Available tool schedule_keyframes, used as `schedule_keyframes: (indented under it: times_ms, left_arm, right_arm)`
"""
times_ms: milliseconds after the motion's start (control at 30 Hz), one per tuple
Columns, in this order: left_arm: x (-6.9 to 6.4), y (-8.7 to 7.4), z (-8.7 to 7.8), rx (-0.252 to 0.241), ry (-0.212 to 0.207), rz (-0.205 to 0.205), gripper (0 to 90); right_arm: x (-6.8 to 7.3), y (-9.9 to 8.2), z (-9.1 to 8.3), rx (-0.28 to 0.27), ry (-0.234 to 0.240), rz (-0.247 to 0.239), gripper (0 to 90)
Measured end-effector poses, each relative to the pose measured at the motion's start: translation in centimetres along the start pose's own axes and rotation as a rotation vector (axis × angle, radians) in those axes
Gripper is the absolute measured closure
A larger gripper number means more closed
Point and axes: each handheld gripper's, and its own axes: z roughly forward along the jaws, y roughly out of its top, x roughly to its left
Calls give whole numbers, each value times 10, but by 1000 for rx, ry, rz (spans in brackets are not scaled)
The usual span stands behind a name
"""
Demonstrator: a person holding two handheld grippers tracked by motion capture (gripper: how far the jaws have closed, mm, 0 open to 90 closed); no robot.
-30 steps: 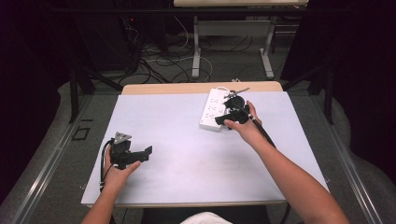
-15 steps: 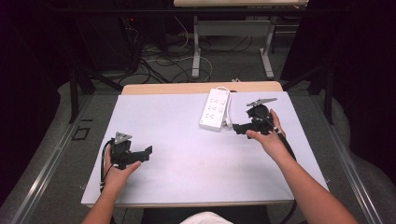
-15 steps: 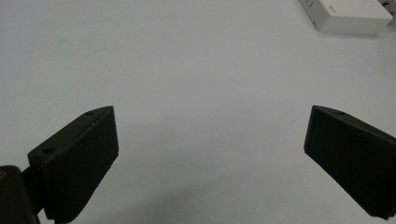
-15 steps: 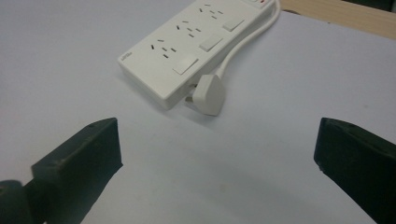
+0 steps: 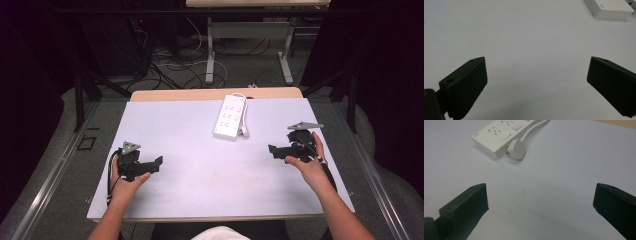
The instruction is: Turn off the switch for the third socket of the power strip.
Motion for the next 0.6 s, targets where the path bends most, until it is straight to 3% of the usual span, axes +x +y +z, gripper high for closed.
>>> schedule_keyframes:
  times_ms: [600]
  left_arm:
    - [2,0,0,4,3,-5,29]
  right_arm:
    - [-35,-52,-8,-21,-80,52,0]
